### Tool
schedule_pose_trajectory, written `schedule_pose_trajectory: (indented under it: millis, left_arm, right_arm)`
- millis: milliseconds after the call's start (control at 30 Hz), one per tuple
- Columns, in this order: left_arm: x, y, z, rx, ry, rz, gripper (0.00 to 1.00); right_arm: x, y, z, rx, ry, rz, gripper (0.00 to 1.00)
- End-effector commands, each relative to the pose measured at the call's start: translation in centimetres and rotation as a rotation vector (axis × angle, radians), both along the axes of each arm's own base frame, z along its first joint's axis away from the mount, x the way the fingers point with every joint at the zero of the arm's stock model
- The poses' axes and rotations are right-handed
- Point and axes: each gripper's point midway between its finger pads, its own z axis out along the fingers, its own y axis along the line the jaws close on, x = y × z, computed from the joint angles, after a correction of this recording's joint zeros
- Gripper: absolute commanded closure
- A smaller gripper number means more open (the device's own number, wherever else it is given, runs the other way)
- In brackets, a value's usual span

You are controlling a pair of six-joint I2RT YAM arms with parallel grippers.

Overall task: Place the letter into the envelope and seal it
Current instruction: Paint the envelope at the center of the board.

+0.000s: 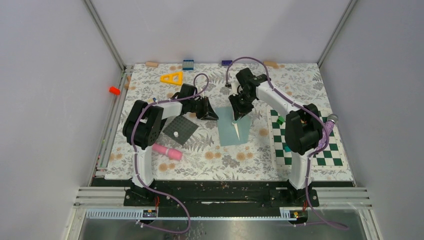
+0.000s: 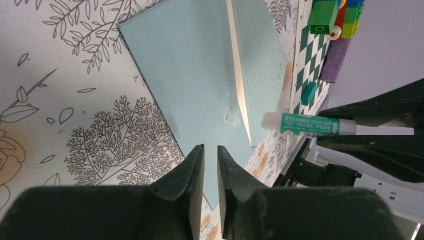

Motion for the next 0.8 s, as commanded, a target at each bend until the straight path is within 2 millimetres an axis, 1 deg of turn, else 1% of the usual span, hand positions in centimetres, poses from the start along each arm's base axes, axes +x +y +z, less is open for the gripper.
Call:
schedule_pose_trajectory:
  millis: [0, 133, 267, 300, 467, 767]
  left_arm:
    - [2.1, -0.7, 1.3, -0.026, -0.058, 0.041, 0.84]
    - [2.5, -0.6, 0.8, -0.013, -0.046, 0.060, 0.84]
    - [2.8, -0.5, -0.4, 0.029, -0.025, 0.078, 0.84]
    - [2.5, -0.4, -0.9, 0.048, -0.006, 0.079, 0.84]
    - [2.6, -0.2, -2.0, 0.097, 0.015, 0.091, 0.85]
    - [2.6, -0.1, -2.9, 0.149, 0.037, 0.094, 0.86]
  right_arm:
    - [1.4, 0.6, 0.9, -0.064, -0.047, -0.009, 1.00]
    - [2.2, 1.1, 0.5, -0.093, -0.063, -0.006, 1.00]
    - [2.8, 1.2, -0.2, -0.119, -0.069, -0.006, 1.00]
    - [2.9, 1.2, -0.4, -0.121, -0.067, -0.008, 1.00]
    - [3.0, 1.5, -1.3, -0.141, -0.059, 0.003, 1.00]
    - [3.1, 1.8, -2.2, -0.168, -0.058, 0.020, 1.00]
